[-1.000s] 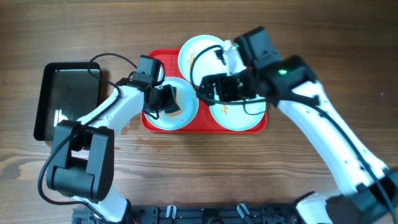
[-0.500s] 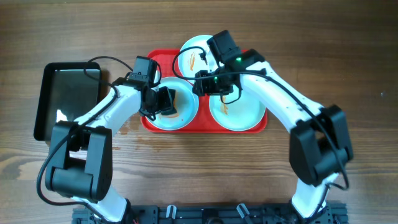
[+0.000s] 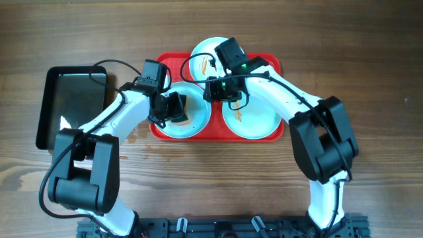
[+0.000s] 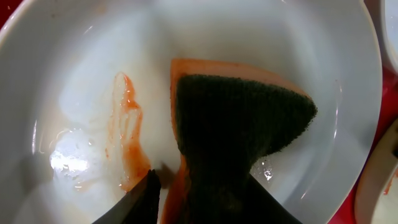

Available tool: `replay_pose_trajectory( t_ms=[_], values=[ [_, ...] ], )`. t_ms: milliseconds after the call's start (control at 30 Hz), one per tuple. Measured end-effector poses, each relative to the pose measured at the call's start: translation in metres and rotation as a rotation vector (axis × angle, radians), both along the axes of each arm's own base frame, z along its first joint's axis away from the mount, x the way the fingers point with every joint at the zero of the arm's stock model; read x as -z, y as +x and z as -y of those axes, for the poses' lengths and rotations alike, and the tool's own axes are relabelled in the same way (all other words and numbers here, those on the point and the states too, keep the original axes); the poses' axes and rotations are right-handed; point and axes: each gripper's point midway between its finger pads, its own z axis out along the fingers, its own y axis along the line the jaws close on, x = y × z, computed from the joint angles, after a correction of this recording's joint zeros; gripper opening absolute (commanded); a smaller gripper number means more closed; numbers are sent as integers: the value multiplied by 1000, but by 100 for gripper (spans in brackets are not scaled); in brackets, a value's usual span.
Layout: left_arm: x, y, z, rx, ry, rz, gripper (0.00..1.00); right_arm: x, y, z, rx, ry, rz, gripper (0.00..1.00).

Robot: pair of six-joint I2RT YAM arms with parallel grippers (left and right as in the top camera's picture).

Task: Clean dirty plates on tray and stack at the side
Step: 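Reach the right gripper to the left plate's rim and grip it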

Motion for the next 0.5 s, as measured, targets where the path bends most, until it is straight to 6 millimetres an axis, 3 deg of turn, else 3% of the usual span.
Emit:
replay_pose_trajectory(
  t_ms=[100,267,367,433,500],
  values=[
    [0,0,0,0,0,2,39,15,-2,1,18,-31,-21,38],
    [-1,3,1,0,-2,12,38,20,-6,-6,20,-49,-19,36],
    [-3,8,3,4,-8,38,38,21,-6,-6,45,-69,-17,25],
    [-3,9,7,12,-10,46,43,22,-4,-5,64,-78,-10,18],
    [-3,9,11,22,-12,49,44,22,-2,-5,80,-77,-5,5]
  ],
)
